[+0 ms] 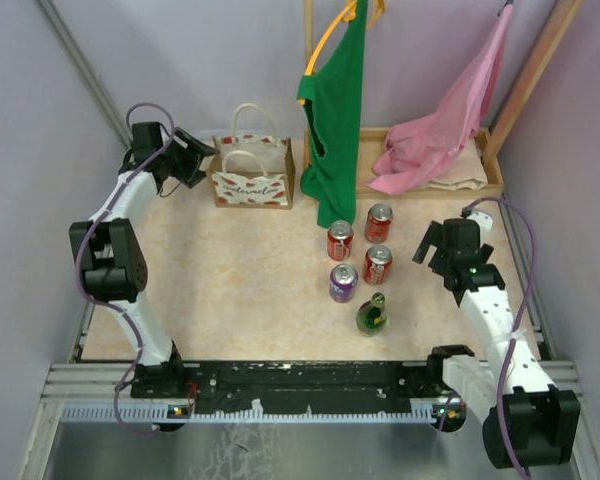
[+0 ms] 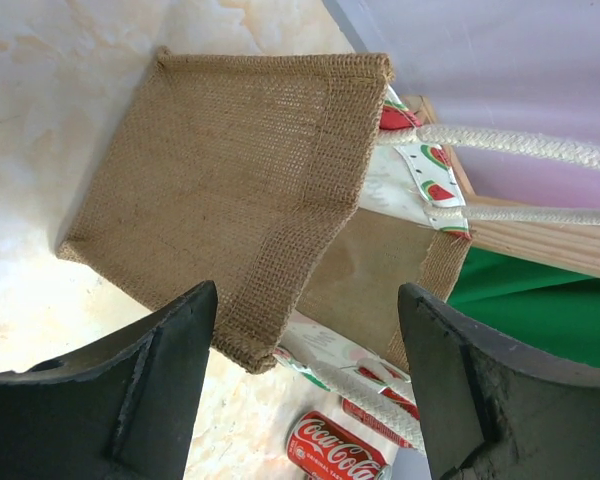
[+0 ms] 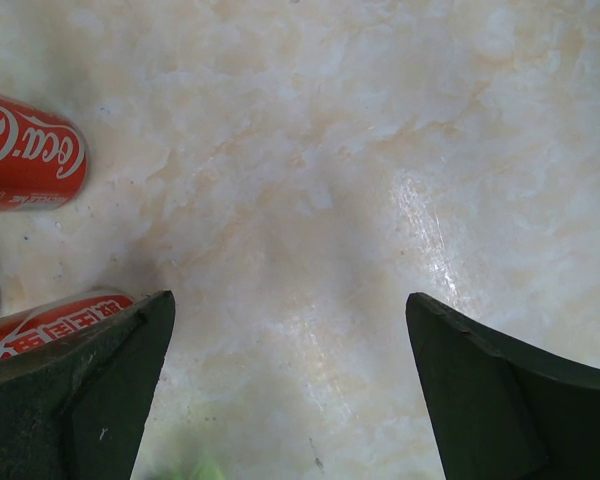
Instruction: Place the beverage into the canvas bag
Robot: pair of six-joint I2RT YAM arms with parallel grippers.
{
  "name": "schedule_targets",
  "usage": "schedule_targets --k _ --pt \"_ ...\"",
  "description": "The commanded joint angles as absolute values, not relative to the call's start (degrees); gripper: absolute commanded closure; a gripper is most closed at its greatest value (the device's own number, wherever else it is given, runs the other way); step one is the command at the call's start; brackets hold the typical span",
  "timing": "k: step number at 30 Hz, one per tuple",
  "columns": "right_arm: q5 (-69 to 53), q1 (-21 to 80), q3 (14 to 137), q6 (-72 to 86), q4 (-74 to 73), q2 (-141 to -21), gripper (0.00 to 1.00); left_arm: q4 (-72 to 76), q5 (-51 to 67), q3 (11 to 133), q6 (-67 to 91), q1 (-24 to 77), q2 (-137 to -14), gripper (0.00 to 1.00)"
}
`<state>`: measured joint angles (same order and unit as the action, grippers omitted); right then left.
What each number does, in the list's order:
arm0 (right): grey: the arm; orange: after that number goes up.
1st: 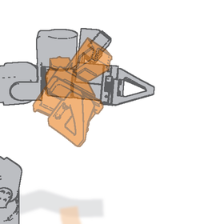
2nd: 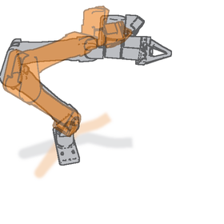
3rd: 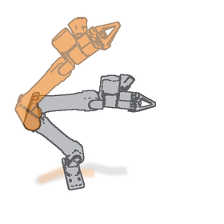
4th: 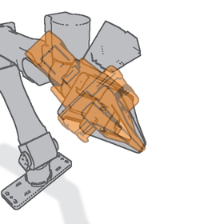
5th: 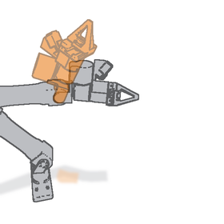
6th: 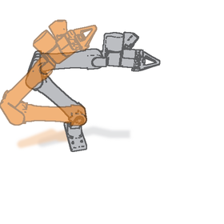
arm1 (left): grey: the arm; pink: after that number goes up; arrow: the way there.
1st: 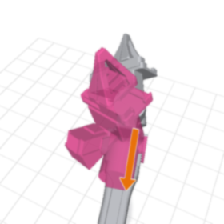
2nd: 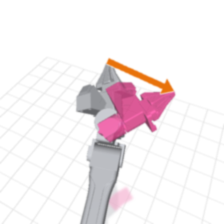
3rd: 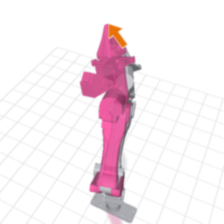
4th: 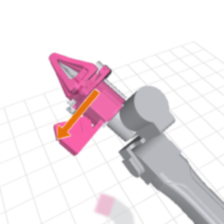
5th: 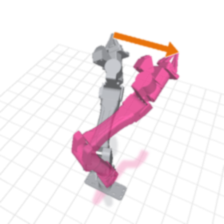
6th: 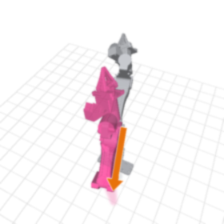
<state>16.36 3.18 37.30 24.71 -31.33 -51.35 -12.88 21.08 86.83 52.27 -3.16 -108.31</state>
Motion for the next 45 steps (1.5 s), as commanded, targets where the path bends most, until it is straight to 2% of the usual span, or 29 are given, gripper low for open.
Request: schedule_targets --k 1,7,9,11,14,16,34,45 --pt "16.2 2.7 39.2 25.4 -31.3 -49.2 0.01 -14.7 21.0 85.6 52.1 -2.5 -107.9 0.21" --pt "15.9 2.7 38.3 26.3 -31.4 -48.5 0.01 -15.5 20.7 82.7 50.3 -2.4 -107.8 0.27" --pt "16.0 2.7 38.4 26.5 -31.6 -48.4 0.01 -15.3 20.7 82.5 49.3 -2.4 -108.5 0.35" --pt "16.1 2.7 38.6 26.3 -32.0 -48.1 0.01 -14.5 20.8 82.2 48.5 -2.4 -109.1 0.52" --pt "16.4 2.7 39.3 25.9 -33.0 -47.7 0.01 -13.7 22.0 82.3 46.7 -2.4 -109.5 0.83" --pt "16.3 2.7 40.4 25.3 -34.0 -47.4 0.01 -13.6 23.1 82.5 44.4 -2.4 -109.2 0.99" --pt "15.2 2.7 54.5 19.4 -40.5 -48.9 0.01 -36.6 33.7 84.5 4.8 -3.8 -105.9 1.00" --pt "13.5 2.7 55.0 19.1 -40.2 -49.0 0.01 -46.7 34.6 89.8 -3.1 -7.6 -102.7 1.00"
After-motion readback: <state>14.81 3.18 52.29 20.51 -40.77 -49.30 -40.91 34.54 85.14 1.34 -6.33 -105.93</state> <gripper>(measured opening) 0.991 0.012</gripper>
